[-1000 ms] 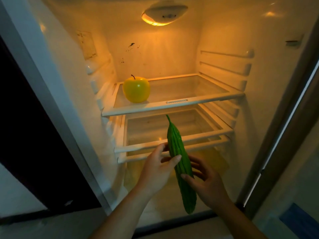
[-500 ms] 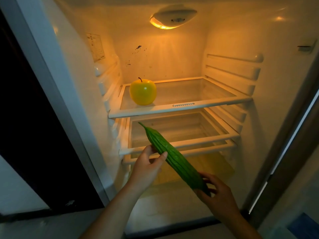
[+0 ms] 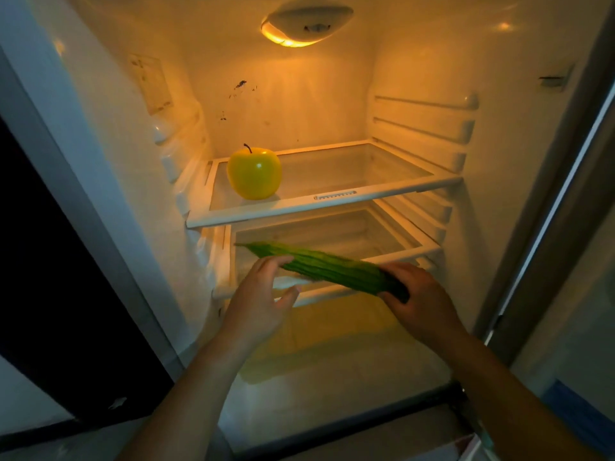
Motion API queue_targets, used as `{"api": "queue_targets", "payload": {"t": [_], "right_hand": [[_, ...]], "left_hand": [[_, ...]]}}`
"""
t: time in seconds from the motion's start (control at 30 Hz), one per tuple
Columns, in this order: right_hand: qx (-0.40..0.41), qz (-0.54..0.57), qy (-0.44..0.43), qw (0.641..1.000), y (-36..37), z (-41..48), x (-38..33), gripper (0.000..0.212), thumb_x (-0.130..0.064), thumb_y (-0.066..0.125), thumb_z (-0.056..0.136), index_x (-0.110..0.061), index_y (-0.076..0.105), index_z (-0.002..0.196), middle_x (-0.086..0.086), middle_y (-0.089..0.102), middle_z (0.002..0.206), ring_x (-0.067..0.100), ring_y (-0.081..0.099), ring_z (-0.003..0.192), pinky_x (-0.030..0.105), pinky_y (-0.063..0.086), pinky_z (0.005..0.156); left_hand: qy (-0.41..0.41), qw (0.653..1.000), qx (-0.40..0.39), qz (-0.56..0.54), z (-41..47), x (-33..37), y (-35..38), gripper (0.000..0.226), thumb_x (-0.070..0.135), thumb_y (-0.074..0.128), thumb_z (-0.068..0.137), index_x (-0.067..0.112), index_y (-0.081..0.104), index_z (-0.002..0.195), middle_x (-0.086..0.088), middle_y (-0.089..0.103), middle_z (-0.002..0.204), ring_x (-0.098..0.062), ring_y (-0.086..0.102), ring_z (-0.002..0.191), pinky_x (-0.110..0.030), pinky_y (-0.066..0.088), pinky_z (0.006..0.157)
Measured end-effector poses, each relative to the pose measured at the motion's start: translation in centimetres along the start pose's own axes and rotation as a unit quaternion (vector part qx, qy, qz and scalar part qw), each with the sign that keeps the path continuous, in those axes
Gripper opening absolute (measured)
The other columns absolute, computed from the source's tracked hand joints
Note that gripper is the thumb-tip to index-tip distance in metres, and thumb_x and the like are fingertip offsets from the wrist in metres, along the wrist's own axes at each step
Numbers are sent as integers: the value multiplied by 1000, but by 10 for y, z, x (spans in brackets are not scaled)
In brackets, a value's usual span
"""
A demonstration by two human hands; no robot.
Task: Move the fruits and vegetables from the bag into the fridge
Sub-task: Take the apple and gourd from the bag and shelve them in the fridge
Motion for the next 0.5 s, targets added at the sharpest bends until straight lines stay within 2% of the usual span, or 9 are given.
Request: {"api": "queue_targets", "payload": {"t": [0.07, 0.2, 0.37, 0.5], "right_hand": [[-3, -36, -18, 999, 3, 9, -9, 47, -16, 71, 79, -17, 57, 124, 4, 61, 119, 23, 54, 110, 36, 45, 92], [4, -62, -37, 997, 5, 26, -21, 45, -20, 70, 80, -15, 58, 123, 6, 62, 118, 25, 55, 108, 36, 46, 90], [26, -54, -35, 998, 0, 35, -17, 37, -26, 66, 85, -14, 60, 119, 7, 63, 114, 24, 59, 101, 35, 50, 84], [48, -106, -64, 991, -1, 31, -19, 40, -27, 69, 81, -11, 63, 117, 10, 64, 111, 30, 60, 98, 38, 49, 83]], "left_hand": [[10, 1000, -9, -1, 8, 6, 0, 42, 30, 61, 88, 26, 48, 128, 17, 41, 119, -5, 43, 118, -31, 43, 96], [39, 995, -45, 79, 9, 7, 11, 47, 33, 58, 89, 28, 43, 133, 12, 38, 135, -7, 38, 126, -20, 32, 97], [34, 983, -83, 162, 8, -11, 22, 51, 38, 54, 90, 27, 37, 137, 9, 36, 141, -14, 34, 131, -30, 34, 105], [18, 971, -94, 221, 3, -22, 27, 58, 41, 55, 89, 24, 35, 140, 5, 36, 145, -17, 35, 132, -32, 32, 106]]}}
Point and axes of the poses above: each hand's wrist, its own z-axis towards the middle knuckle, its own y-axis out of the palm, x = y × z, the point moved 9 cm from there along z, towards the middle knuckle
